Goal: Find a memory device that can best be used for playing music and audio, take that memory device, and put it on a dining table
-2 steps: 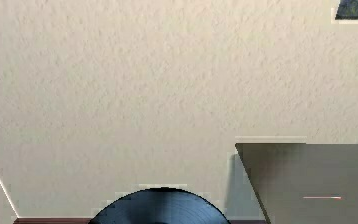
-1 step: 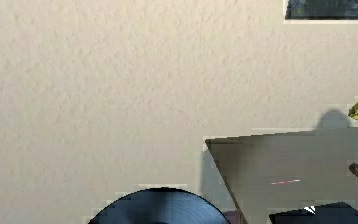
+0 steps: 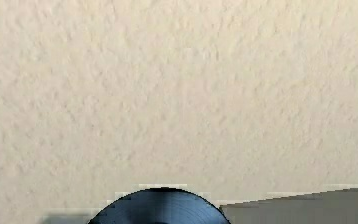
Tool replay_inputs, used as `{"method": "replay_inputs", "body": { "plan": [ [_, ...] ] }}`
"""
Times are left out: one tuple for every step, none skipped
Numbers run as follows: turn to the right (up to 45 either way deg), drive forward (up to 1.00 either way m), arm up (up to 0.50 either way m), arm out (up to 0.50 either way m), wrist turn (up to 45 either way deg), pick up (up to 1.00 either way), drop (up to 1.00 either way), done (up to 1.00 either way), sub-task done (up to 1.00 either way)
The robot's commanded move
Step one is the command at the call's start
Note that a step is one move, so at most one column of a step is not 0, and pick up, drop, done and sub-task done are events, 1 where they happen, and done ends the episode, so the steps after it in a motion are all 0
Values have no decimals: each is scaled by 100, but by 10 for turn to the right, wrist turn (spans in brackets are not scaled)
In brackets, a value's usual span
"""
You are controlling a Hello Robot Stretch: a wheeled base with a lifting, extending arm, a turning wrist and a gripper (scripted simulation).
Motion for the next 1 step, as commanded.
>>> {"method": "replay_inputs", "body": {
  "plan": [
    [450,0,0,0,0,0,0,0,0]
  ]
}}
